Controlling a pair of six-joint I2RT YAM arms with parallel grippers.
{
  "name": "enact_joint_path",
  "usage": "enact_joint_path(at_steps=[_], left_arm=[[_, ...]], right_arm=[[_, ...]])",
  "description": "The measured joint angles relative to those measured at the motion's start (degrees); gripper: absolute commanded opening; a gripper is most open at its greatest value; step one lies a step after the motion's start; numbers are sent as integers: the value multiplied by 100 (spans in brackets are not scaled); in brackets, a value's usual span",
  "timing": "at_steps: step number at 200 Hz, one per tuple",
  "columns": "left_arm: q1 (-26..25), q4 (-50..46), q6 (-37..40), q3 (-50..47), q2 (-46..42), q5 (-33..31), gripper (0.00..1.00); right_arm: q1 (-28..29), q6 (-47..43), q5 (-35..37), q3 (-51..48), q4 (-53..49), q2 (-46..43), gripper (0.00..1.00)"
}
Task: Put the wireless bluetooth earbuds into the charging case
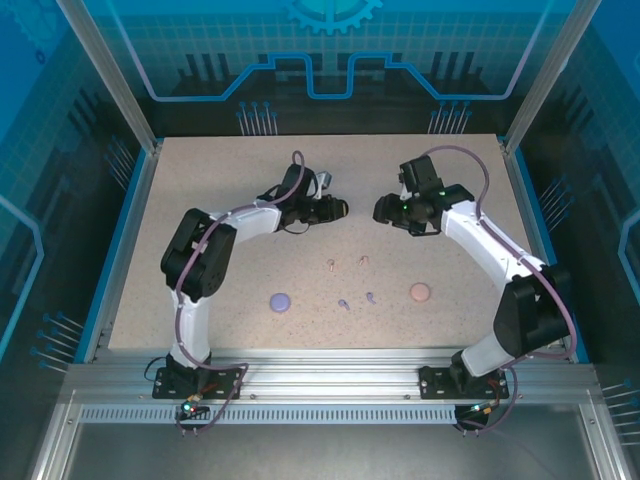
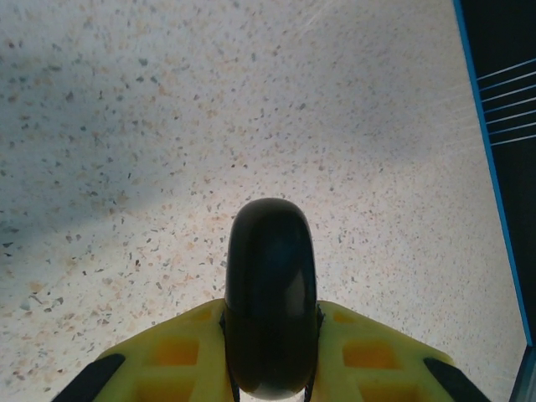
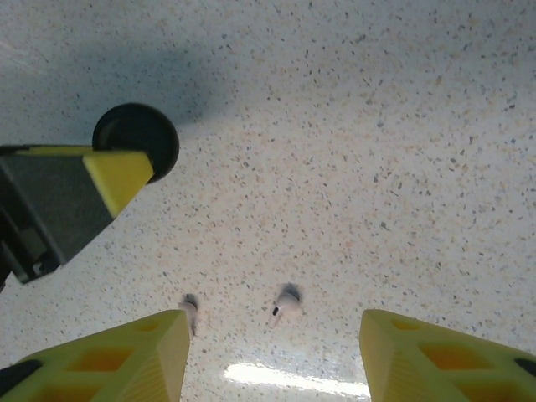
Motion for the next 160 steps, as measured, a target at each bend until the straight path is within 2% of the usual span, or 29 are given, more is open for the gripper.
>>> enact_joint_path(at_steps=[49,75,126,160], left_arm=[[11,-682,-166,693,656,83,6],[44,-1091,-153,994,920,92,14],[260,-1882,61,1617,1198,127,45],[433,-2332,275,1775,1220,122,59]], right_arm=[[0,0,-2,-269,74,-382,60],[0,0,-20,-304,72,-570,61],[0,0,-17,-431,39,-892,65],[0,-4,-17,-490,9,-942,71]])
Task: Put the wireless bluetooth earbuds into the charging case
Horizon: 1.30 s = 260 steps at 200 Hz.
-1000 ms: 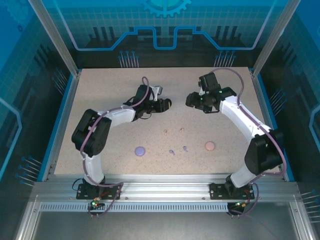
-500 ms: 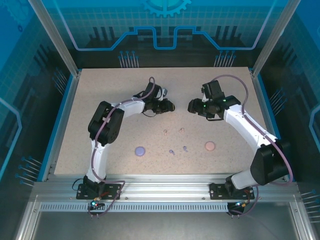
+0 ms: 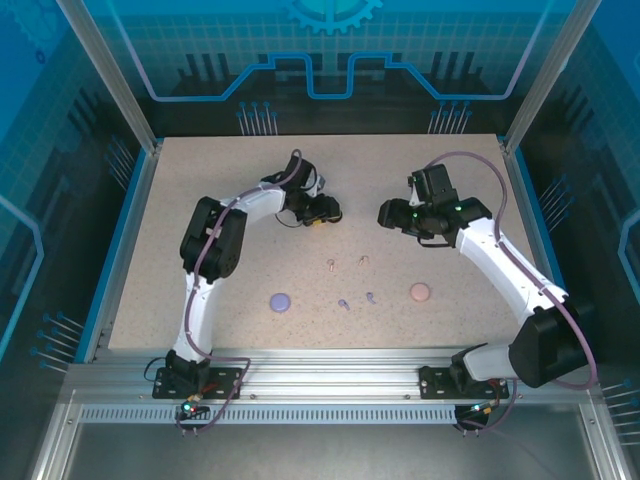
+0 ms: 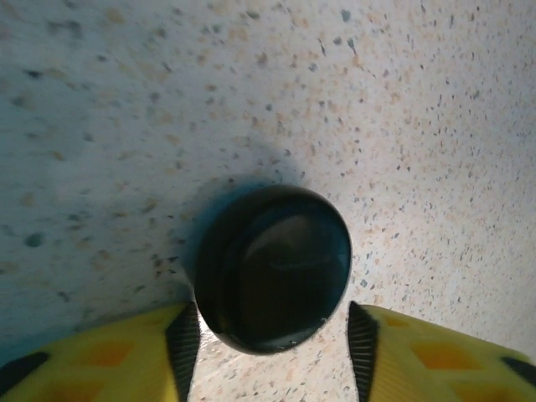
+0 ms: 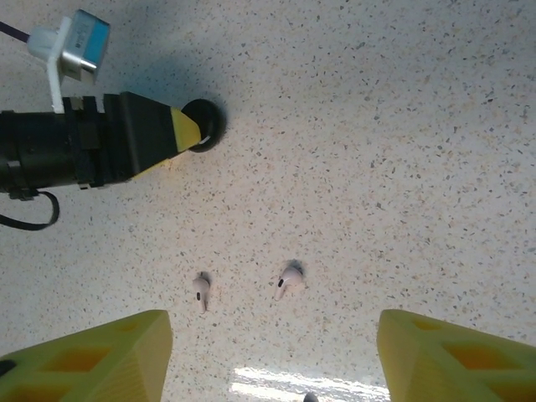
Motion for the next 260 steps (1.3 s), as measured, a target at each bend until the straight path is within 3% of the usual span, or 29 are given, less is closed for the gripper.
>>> enact_joint_path(at_steps=[33,38,58,61,70,129,195,260], left_arm=[[81,-334,229,57,-109,-111,72],[98,-415,260,55,-151,-146,79],[170,-623,415,-48,-492,-334,83],[181,-643,457,-79,-568,-367,91],[214,-688,481,-197,-844,-461,95],[282,-579,758,-992,-2846,-1023,99],[380,59,741,-2776,-4470,-1652,99],[1429,1296,-203,-4651,-6203,-1810,99]], right_arm=[[0,-22,-4,-24,-57,-31,77],[0,-42,-9,-24,-59,-35,77],[0,-87,-20,-26,-107,-46,78],[0,-96,-20,-26,-111,-48,78],[0,-131,-20,-31,-116,-50,78],[380,-168,35,-52,-177,-20,78],[1873,358,481,-50,-243,363,79],[3126,1700,793,345,-289,1451,80]])
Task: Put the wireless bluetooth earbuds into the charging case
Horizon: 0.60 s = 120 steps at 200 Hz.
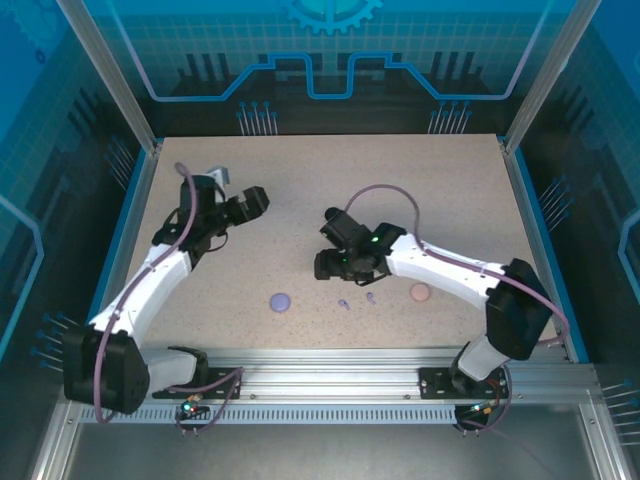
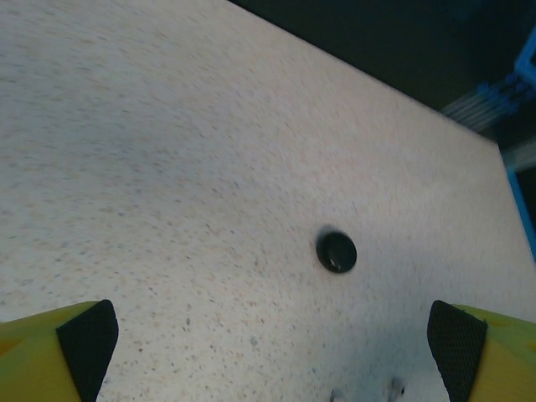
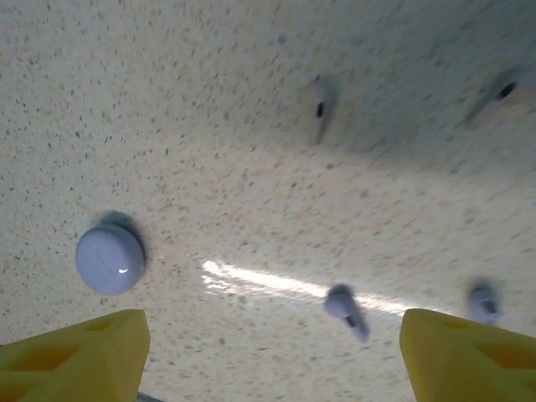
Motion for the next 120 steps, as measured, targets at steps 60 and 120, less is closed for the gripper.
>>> enact_joint_path(at_steps=[60,120], left_arm=[[511,170,-1086,-372,-382,-107,99],[595,81,-1329,-317,-549,-170,99]], right_arm=[[903,938,-184,1425,-122,1674,80],[1279,1650,-190,2026,-520,2341,91]])
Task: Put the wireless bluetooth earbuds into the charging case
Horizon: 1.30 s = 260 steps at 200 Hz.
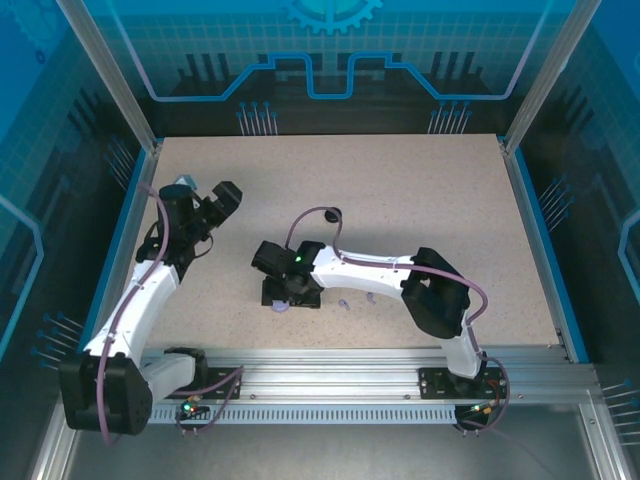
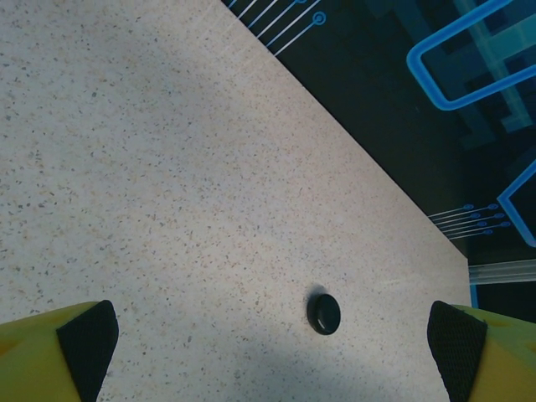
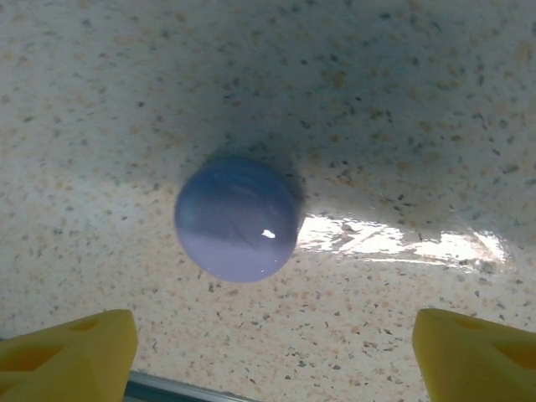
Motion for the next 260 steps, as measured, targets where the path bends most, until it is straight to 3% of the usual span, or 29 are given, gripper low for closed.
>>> enact_joint_path(at_steps=[134,260], left_arm=[[31,-24,50,-2,-487,-44,99],[42,186,87,-44,-503,-42,99]], right_arm=[[33,1670,0,1311,-658,1244,82],[-52,1016,-28,1731,-844,1502,54]])
